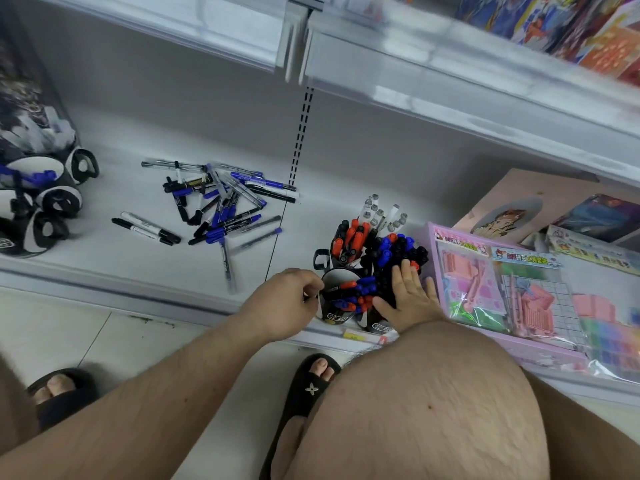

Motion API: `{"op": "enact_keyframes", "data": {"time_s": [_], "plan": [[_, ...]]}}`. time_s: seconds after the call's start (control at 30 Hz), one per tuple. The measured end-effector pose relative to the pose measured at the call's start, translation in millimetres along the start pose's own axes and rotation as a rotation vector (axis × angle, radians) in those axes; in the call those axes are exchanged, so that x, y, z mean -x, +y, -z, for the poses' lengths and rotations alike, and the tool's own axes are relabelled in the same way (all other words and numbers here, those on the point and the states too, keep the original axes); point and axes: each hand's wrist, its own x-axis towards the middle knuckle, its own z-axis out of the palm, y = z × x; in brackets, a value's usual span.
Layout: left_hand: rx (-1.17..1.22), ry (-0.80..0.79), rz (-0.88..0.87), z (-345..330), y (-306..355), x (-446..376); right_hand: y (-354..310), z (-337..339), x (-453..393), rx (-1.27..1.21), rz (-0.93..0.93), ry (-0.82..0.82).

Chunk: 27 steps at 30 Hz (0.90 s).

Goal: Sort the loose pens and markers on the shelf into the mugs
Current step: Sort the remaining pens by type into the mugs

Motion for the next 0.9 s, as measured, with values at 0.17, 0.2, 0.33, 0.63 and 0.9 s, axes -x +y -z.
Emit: {"op": "enact_keyframes", "data": {"time_s": [0.17,0.2,0.33,0.63,0.9], "plan": [[0.008,-0.008,-0.002,1,-4,0,-7,-2,3,0.078,0.068,-0.029],[0.018,-0.01,0.003,1,-5,0,-7,2,4,0.084,0.078,-0.043],[0.068,0.007,0.012,9,-5,-1,-5,48,4,0.032,0.13,-0.074],[0.252,0.085,0.085,32,-17,6,-88,163,18,0.201,0.387,-0.123],[0.505,0.279,0.336,63,-71,18,-193,124,-18,0.133,0.376,-0.269]]}}
